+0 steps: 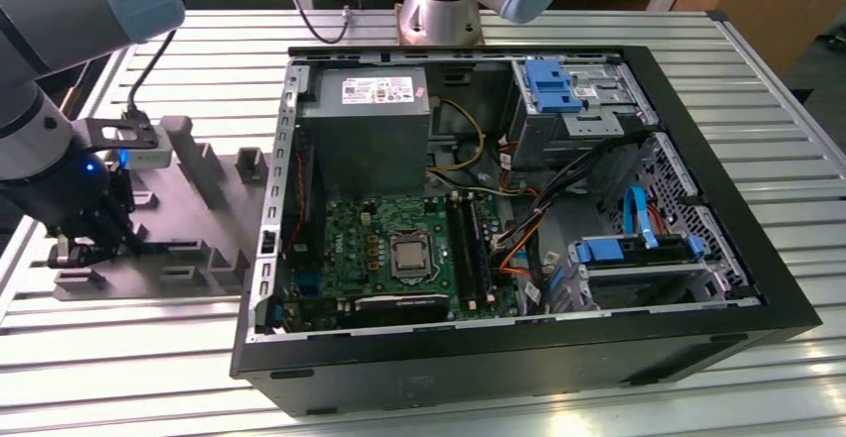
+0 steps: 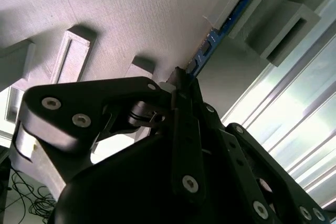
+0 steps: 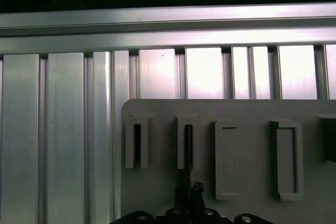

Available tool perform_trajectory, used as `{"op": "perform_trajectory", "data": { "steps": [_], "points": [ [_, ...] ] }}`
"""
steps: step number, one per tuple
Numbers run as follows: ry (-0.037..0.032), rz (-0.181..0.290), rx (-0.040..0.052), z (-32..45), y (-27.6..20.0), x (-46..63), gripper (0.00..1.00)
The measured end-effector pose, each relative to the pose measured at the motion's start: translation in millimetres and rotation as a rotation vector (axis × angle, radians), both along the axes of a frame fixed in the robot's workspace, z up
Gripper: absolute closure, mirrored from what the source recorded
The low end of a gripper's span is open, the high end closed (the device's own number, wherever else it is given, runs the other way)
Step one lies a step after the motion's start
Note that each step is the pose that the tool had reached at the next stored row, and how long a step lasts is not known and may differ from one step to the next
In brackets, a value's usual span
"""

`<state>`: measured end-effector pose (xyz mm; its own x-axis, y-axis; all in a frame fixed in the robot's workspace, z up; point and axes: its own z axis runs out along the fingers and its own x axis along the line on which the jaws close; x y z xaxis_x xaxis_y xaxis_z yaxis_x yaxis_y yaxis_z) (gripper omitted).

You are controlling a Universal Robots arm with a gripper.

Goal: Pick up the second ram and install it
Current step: 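Pick up the second ram and move it above second insertion slot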

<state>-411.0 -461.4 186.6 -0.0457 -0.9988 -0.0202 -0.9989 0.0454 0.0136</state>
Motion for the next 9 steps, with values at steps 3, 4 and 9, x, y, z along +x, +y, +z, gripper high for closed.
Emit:
{"op": "perform_trajectory", "data": {
  "steps": [3, 4, 9],
  "points": [
    [-0.0002, 0.003, 0.0001, 1.2, 0.0, 0.0, 0.86],
    [-0.0002, 0.004, 0.0001, 2.6, 0.0, 0.0, 0.86],
    [-0.0001, 0.006, 0.0, 15.5, 0.0, 0.0, 0.86]
  ]
}}
